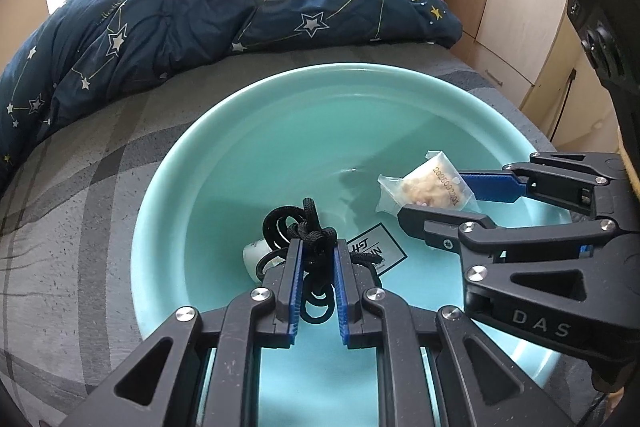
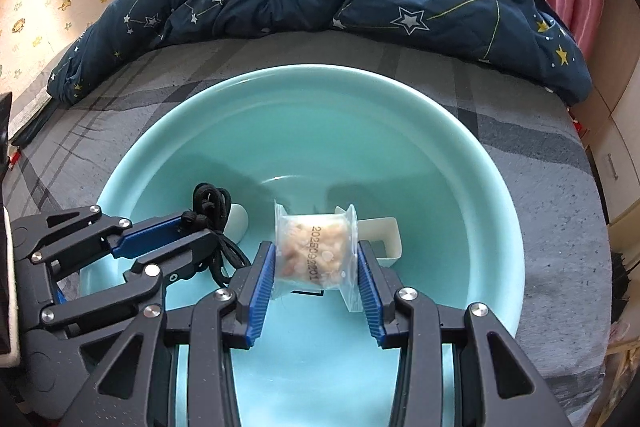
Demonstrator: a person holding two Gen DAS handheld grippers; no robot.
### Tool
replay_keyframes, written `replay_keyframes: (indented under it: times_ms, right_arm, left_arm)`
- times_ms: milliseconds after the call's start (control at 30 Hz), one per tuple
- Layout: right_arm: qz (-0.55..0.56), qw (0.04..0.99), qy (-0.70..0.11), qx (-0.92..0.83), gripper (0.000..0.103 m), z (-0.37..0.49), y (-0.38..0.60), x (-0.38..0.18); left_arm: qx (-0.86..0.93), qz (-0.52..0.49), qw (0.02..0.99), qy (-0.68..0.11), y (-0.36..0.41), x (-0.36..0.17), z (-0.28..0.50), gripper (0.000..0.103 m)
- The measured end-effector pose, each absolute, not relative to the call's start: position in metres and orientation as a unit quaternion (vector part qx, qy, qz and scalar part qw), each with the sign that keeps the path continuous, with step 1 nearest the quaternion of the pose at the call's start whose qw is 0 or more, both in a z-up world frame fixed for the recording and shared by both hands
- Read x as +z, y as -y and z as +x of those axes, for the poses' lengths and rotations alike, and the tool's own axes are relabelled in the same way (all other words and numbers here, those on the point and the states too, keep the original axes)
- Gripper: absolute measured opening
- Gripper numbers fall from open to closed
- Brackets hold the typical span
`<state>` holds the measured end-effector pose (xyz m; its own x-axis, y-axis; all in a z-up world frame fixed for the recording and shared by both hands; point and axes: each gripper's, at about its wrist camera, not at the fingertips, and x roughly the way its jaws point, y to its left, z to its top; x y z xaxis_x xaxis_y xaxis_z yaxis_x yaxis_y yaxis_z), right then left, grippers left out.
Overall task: Organize objects
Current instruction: 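Open both grippers to drop the bagged food and cable into the basin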
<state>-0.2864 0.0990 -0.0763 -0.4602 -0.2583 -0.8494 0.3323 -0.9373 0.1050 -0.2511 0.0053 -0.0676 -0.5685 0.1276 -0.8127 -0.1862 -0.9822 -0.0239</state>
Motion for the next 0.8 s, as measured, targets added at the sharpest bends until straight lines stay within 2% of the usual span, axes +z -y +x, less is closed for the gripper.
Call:
replay_keyframes:
  times_ms: [333, 400, 500, 533, 567, 633, 700, 800]
  right_arm:
    - [0.491, 0.171, -0.036, -0.853, 0.047, -0.286, -0.099, -0.077]
    - [0.489, 0.167, -0.035, -0.856, 0.049, -0.285, -0.101, -0.076]
    - [0.486, 0.156, -0.037, -0.859, 0.055, -0.284, -0.105, -0.073]
    - [0.483, 0.152, -0.035, -0.862, 0.063, -0.284, -0.108, -0.072]
    - [0.482, 0.151, -0.031, -0.863, 0.079, -0.284, -0.109, -0.071]
    - [0.474, 0.147, -0.026, -0.868, 0.088, -0.282, -0.113, -0.066]
    - [0.466, 0.142, -0.028, -0.873, 0.09, -0.28, -0.115, -0.061]
    - [0.461, 0.141, -0.027, -0.876, 0.099, -0.277, -0.115, -0.057]
  left_arm:
    - [0.886, -0.454, 0.084, -0.036, -0.007, -0.066, -0.249, 0.017]
    - [0.889, -0.451, 0.074, -0.039, -0.005, -0.065, -0.249, 0.024]
    - [0.891, -0.45, 0.047, -0.039, 0.002, -0.064, -0.25, 0.052]
    - [0.891, -0.451, 0.037, -0.039, 0.005, -0.064, -0.25, 0.077]
    - [0.891, -0.451, 0.034, -0.037, 0.007, -0.064, -0.25, 0.101]
    - [0.895, -0.444, 0.043, -0.026, 0.008, -0.061, -0.247, 0.103]
    - [0.896, -0.441, 0.039, -0.035, 0.005, -0.059, -0.245, 0.103]
    - [0.897, -0.439, 0.037, -0.041, 0.003, -0.056, -0.242, 0.103]
